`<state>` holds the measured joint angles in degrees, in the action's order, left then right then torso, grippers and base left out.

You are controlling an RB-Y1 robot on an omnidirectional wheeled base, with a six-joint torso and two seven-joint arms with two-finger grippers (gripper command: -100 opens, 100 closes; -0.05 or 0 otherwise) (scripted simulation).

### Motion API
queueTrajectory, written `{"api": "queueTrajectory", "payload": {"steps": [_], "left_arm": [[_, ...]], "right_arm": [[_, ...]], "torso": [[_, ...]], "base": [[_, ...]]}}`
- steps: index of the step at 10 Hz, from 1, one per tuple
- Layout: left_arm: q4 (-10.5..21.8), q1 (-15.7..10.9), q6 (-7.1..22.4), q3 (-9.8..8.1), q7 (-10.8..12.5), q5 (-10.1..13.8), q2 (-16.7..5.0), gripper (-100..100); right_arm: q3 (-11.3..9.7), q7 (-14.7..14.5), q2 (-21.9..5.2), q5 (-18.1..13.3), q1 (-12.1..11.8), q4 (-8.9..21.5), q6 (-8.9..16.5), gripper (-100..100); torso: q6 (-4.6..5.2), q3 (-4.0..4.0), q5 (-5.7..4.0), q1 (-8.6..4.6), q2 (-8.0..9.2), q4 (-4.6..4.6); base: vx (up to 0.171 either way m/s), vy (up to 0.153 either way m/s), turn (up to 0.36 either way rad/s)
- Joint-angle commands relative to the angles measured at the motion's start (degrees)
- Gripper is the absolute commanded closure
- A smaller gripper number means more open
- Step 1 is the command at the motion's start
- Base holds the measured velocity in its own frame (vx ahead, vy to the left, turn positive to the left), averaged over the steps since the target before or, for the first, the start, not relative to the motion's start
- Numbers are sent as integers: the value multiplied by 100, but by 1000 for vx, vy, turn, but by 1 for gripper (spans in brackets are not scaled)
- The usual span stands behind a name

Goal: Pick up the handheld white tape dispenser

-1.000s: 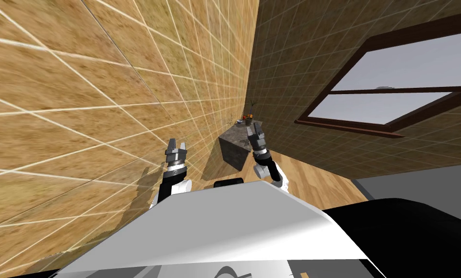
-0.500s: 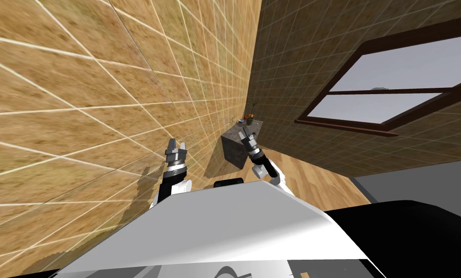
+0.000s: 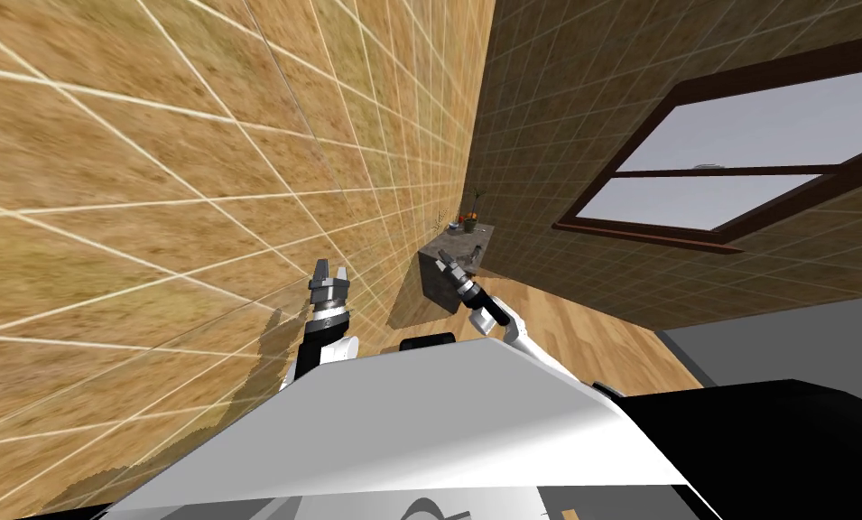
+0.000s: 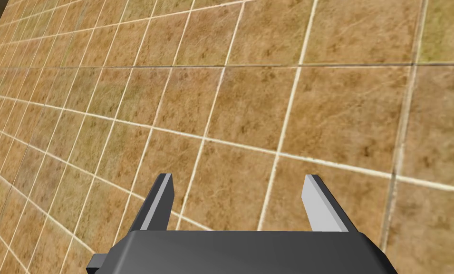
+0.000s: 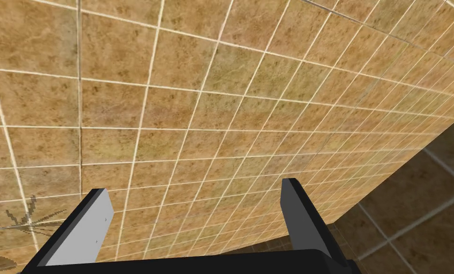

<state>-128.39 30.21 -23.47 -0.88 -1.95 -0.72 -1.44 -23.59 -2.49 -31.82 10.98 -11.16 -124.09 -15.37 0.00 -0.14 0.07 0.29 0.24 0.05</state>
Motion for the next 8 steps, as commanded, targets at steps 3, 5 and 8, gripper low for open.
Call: {"api": "queueTrajectory", "payload": {"steps": [3, 5, 8], "left_arm": [[0, 0, 0, 0, 0, 0, 0, 0], [0, 0, 0, 0, 0, 0, 0, 0], [0, 1, 0, -1, 0, 0, -1, 0]], "right_arm": [[-297, 56, -423, 244, 181, 166, 416, -100], [-684, 103, -814, 546, 468, 493, 825, -100], [-881, 118, -1173, 690, 610, 745, 1177, -100]], "torso": [[1, 3, -1, -6, -6, -1], [1, 5, -1, -6, -9, -1], [2, 6, -2, -14, -13, -1]], "base": [[-48, 65, 20], [-60, 90, 51], [-35, 57, 17]]}}
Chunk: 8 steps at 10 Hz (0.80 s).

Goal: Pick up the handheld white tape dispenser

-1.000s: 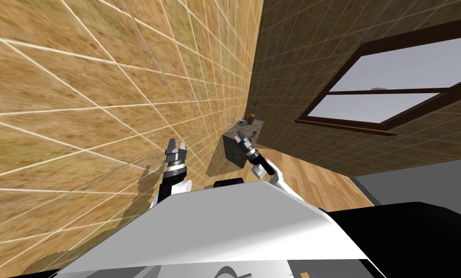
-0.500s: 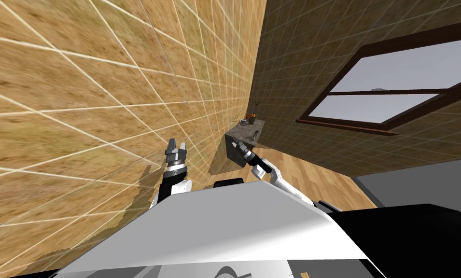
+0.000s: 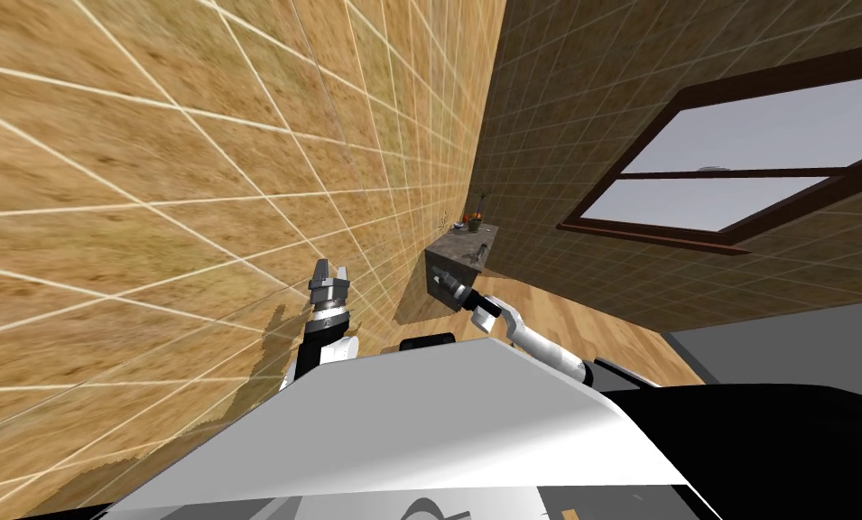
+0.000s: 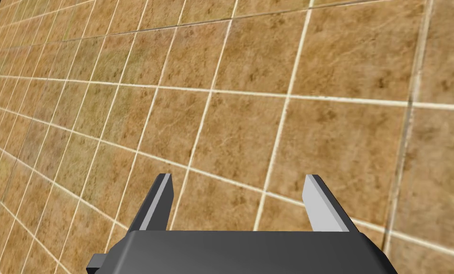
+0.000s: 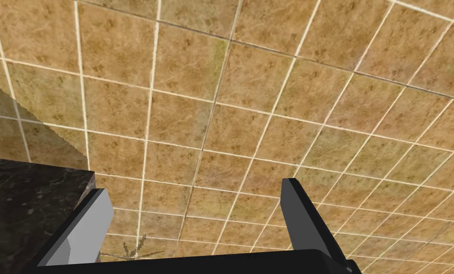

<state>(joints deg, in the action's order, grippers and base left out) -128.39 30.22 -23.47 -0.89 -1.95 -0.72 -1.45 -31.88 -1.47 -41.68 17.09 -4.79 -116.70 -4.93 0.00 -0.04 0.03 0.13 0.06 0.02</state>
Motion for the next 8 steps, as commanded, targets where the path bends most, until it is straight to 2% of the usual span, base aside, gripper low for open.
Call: {"api": "queueTrajectory", "payload": {"steps": [1, 2, 3, 4, 5, 6, 7, 8], "left_arm": [[0, 0, 0, 0, 0, 0, 0, 0], [0, 0, 0, 0, 0, 0, 0, 0], [0, 0, 0, 0, 0, 0, 0, 0], [0, 0, 0, 0, 0, 0, 0, 0], [0, 0, 0, 0, 0, 0, 0, 0], [0, 0, 0, 0, 0, 0, 0, 0], [0, 0, 0, 0, 0, 0, 0, 0], [0, 1, 0, 0, 0, 0, 0, 0]], "right_arm": [[-52, 16, -186, 78, -27, 6, 133, -100], [-228, 26, -400, 217, 113, 219, 391, -100], [-228, 26, -424, 217, 113, 219, 398, -100], [-394, 31, -654, 349, 253, 442, 552, -100], [-394, 31, -654, 349, 253, 442, 667, -100], [-548, 30, -876, 476, 390, 673, 878, -100], [-548, 30, -876, 476, 390, 673, 940, -100], [-690, 24, -1049, 595, 525, 911, 1214, -100]], "torso": [[0, 0, 0, 0, 0, 0], [3, -1, 0, -2, 0, 1], [2, -1, 1, 5, 1, 0], [2, -2, 2, 6, 4, 1], [1, -3, 3, 10, 4, 1], [2, -2, 2, 5, 2, 1], [1, 0, 1, 2, 0, 0], [3, 0, 1, -1, -1, 0]], "base": [[-23, 39, 32], [-27, 66, 49], [-32, 61, 20], [-32, 71, 60], [-23, 52, 23], [-20, 46, 63], [-16, 42, 32], [-13, 58, 72]]}}
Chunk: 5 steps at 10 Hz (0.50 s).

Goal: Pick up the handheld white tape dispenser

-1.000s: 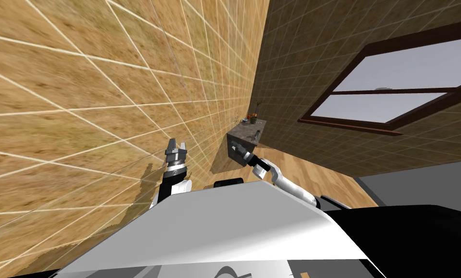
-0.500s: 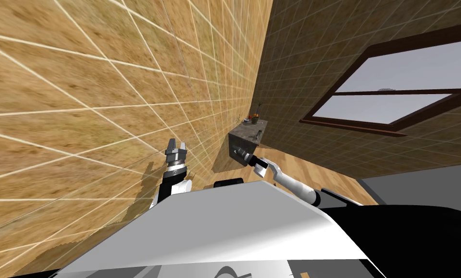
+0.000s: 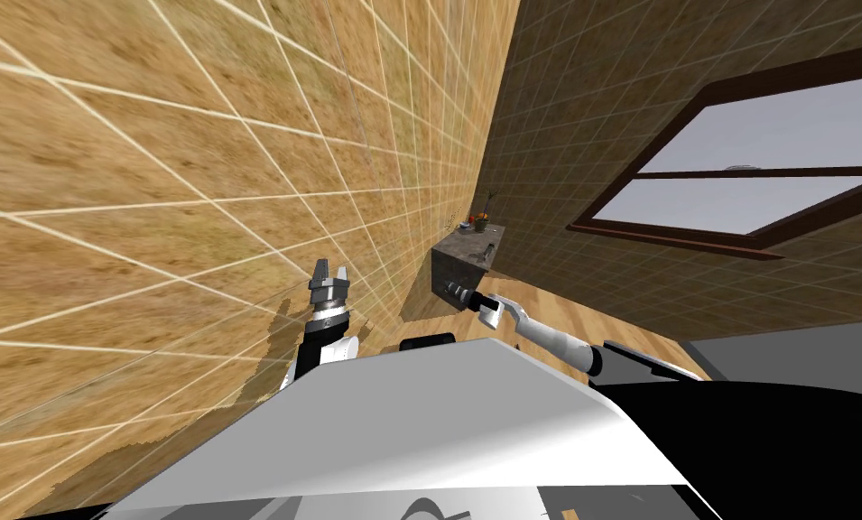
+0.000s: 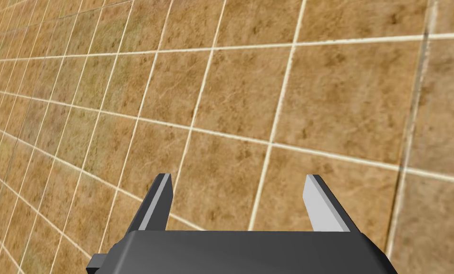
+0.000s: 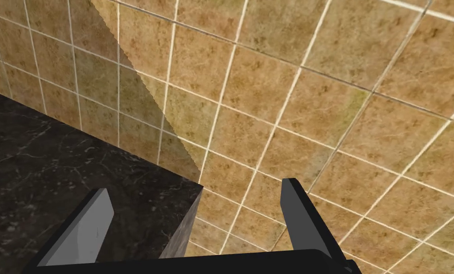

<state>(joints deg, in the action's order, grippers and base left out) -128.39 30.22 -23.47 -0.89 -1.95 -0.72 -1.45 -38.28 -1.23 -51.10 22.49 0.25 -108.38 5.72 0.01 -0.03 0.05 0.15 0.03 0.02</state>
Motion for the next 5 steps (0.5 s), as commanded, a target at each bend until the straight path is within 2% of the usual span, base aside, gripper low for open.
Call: {"api": "queueTrajectory", "payload": {"steps": [1, 3, 4, 5], "left_arm": [[0, 0, 0, 0, 0, 0, 0, 0], [0, 1, 0, 0, 0, 0, 0, 0], [0, 1, 0, -1, 0, 0, 0, 0], [0, 0, 0, 0, 0, 0, 0, 0]], "right_arm": [[-180, -11, -286, 167, 155, 286, 286, -100], [-180, -11, -350, 167, 155, 323, 424, -100], [-297, -27, -543, 272, 285, 572, 678, -100], [-297, -27, -543, 272, 285, 572, 697, -100]], "torso": [[0, 0, 0, 0, 0, 0], [2, 1, 1, 1, -2, 0], [2, 1, -2, -9, -2, 0], [0, 3, -2, -10, -6, -1]], "base": [[-11, 76, 111], [-1, 36, 6], [7, 26, 96], [7, 24, 42]]}}
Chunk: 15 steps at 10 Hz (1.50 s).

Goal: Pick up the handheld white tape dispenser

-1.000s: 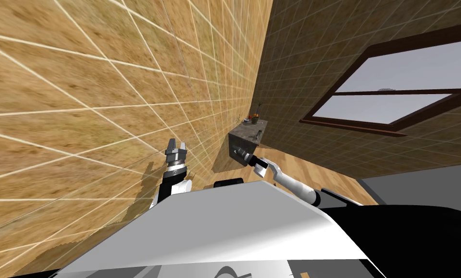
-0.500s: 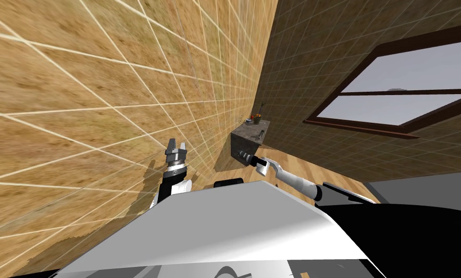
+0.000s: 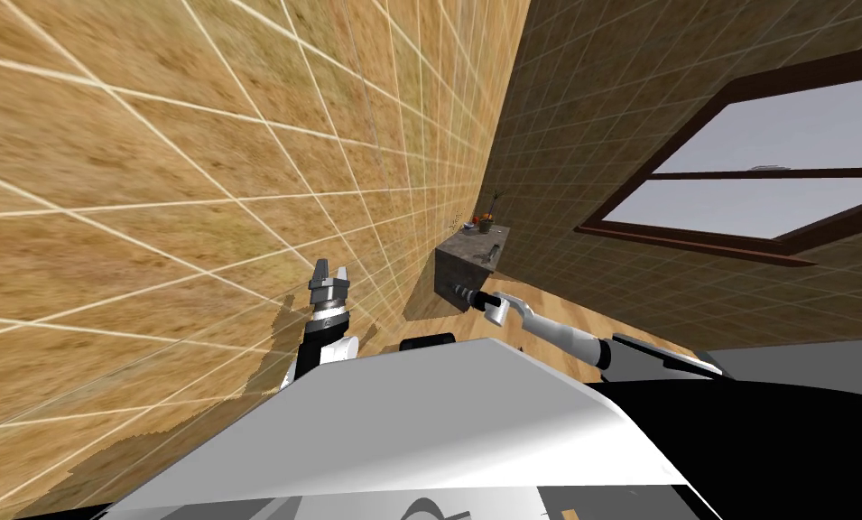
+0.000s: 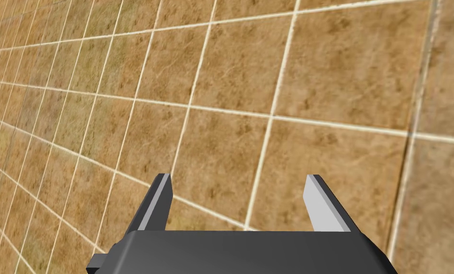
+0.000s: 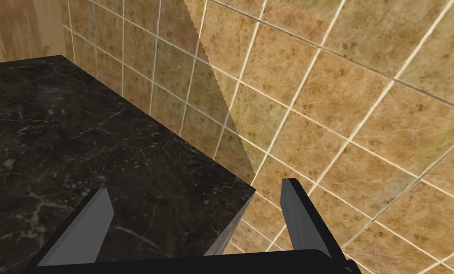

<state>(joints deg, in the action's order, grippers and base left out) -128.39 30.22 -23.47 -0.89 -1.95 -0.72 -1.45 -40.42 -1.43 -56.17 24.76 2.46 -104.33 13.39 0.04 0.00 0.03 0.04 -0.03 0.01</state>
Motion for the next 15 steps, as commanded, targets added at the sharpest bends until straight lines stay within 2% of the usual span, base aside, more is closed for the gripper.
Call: {"api": "queueTrajectory", "payload": {"steps": [1, 2, 3, 4, 5, 6, 8, 9, 10, 11, 12, 13, 14, 15], "left_arm": [[0, 0, 0, 0, 0, 0, 0, 0], [0, 0, 0, 0, 0, 0, 0, 0], [0, 0, 0, 0, 0, 0, 0, 0], [0, 0, 0, 0, 0, 0, 0, 0], [0, 0, 0, 0, 0, 0, 0, 0], [0, 0, 0, 0, 0, 0, 0, 0], [0, 0, 0, 0, 0, 0, 0, 0], [0, 0, 0, 0, 0, 0, 0, 0], [0, 0, 0, 0, 0, 0, 0, 0], [0, 0, 0, 0, 0, 0, 0, 0], [0, 0, 0, 0, 0, 0, 0, 0], [0, 1, 0, 0, 0, 0, 0, 0], [0, 0, 0, 0, 0, 0, 0, 0], [0, 1, 0, -1, 0, 0, 0, 0]], "right_arm": [[-84, -8, -37, 45, 64, 168, -70, -100], [-188, -28, -221, 142, 191, 362, 200, -100], [-188, -28, -221, 142, 191, 419, 200, -100], [-281, -52, -395, 231, 314, 583, 463, -100], [-281, -52, -395, 231, 314, 673, 466, -100], [-361, -80, -560, 312, 434, 925, 677, -100], [-361, -80, -560, 312, 434, 925, 725, -100], [-428, -109, -715, 386, 551, 1174, 944, -100], [-428, -109, -715, 386, 551, 1174, 976, -100], [-485, -141, -862, 451, 664, 1419, 1202, -100], [-485, -141, -862, 451, 664, 1419, 1216, -100], [-529, -174, -1000, 509, 773, 1655, 1443, -100], [-529, -174, -1000, 509, 773, 1655, 1443, -100], [-563, -207, -1129, 558, 878, 1859, 1655, -100]], "torso": [[0, 0, 0, 0, 0, 0], [0, -1, -2, -4, 1, 0], [-1, 0, 0, -1, -1, 0], [-1, 1, -1, -1, -2, -1], [-2, 3, -1, 1, -5, -1], [0, 3, 0, -1, -5, -1], [-1, 5, -1, -6, -9, -2], [1, 2, -2, -6, -3, -1], [-2, 4, -2, -7, -7, -1], [1, 5, -2, -8, -8, -2], [-1, 8, -2, -10, -14, -3], [0, 8, -3, -11, -14, -3], [-1, 9, -4, -13, -16, -4], [0, 8, -3, -12, -14, -3]], "base": [[4, 11, -19], [10, 26, 73], [11, 23, 57], [16, 28, 78], [19, 24, 37], [32, 11, 73], [21, 7, 26], [25, 8, 90], [31, 1, 44], [50, -3, 82], [43, -6, 42], [48, -8, 89], [42, -12, 49], [62, -16, 88]]}}
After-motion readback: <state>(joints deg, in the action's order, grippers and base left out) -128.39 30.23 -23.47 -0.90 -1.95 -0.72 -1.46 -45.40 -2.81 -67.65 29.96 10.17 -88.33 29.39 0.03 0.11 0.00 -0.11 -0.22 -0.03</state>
